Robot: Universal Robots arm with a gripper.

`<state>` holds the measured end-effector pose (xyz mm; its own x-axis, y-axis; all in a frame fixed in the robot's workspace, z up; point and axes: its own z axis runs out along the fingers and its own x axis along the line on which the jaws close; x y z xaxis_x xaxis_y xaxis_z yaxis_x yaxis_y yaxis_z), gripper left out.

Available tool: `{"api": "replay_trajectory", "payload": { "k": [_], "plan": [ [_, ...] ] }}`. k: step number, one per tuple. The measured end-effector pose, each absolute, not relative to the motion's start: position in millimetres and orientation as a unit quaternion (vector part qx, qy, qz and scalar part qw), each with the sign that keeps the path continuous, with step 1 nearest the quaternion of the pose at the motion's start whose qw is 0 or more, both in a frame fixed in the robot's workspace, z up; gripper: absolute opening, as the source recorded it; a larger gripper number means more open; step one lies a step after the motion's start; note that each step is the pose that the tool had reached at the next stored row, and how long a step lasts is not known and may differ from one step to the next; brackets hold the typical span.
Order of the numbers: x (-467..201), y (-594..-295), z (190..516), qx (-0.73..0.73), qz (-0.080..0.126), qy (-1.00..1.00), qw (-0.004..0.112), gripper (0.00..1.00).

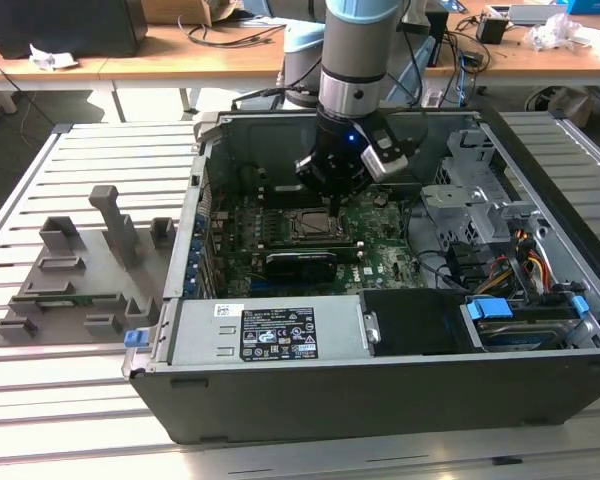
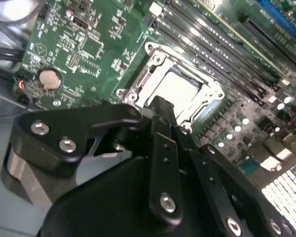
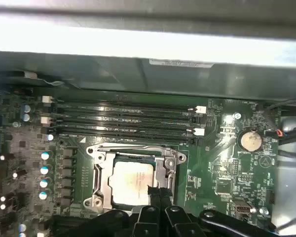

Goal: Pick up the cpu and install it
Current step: 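Install the first cpu locking lever, then install the second cpu locking lever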

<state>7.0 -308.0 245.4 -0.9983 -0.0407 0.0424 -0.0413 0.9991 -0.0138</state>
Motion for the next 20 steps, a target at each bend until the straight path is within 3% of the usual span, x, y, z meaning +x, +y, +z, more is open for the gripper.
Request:
{"api": "replay_trajectory", "payload": {
  "k": [15,20],
  "plan": [
    [7.0,-308.4,256.3,0.021,0.008,-1.000,0.021,0.11],
    [7.0,-322.1,255.7,0.021,0.008,-1.000,0.021,0.11]
  ]
}}
